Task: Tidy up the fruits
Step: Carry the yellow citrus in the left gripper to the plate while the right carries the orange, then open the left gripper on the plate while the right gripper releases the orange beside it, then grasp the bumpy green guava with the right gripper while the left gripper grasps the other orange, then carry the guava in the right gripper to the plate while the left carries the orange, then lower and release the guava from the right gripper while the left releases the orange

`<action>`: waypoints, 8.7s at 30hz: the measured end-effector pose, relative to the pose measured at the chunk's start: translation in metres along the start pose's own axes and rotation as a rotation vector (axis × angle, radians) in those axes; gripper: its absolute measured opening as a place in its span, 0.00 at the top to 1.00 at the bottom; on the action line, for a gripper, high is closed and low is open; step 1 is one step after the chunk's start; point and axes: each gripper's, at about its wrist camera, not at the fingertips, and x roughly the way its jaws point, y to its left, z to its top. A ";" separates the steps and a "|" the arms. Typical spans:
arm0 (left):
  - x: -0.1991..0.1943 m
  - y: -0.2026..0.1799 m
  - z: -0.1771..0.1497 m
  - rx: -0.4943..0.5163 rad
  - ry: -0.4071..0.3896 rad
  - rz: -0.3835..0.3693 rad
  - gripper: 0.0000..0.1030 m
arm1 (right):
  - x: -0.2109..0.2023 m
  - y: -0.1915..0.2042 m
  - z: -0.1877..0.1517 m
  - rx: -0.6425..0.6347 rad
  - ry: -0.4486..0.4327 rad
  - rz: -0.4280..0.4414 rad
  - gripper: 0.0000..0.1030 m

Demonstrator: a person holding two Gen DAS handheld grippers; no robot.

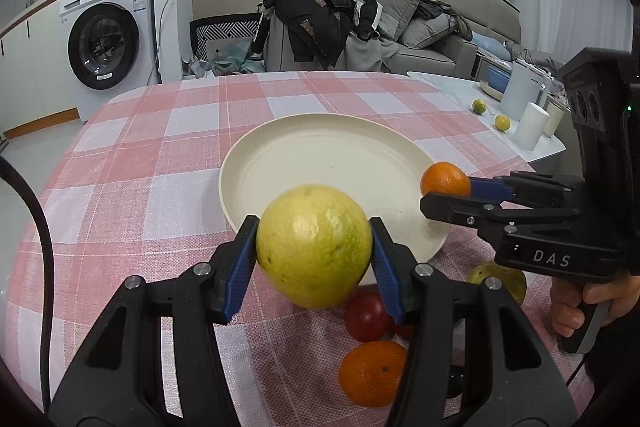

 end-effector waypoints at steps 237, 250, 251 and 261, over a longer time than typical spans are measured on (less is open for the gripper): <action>0.019 0.009 0.015 0.006 0.026 0.001 0.65 | 0.009 -0.009 0.006 0.034 -0.011 -0.032 0.54; 0.026 0.009 0.015 0.012 0.049 0.040 0.64 | 0.016 0.004 0.003 -0.037 0.012 -0.108 0.54; 0.027 0.008 0.015 0.016 0.052 0.043 0.64 | 0.016 0.005 0.003 -0.046 0.013 -0.111 0.54; 0.033 0.010 0.014 -0.001 0.081 0.054 0.65 | 0.020 0.010 0.004 -0.070 0.025 -0.127 0.54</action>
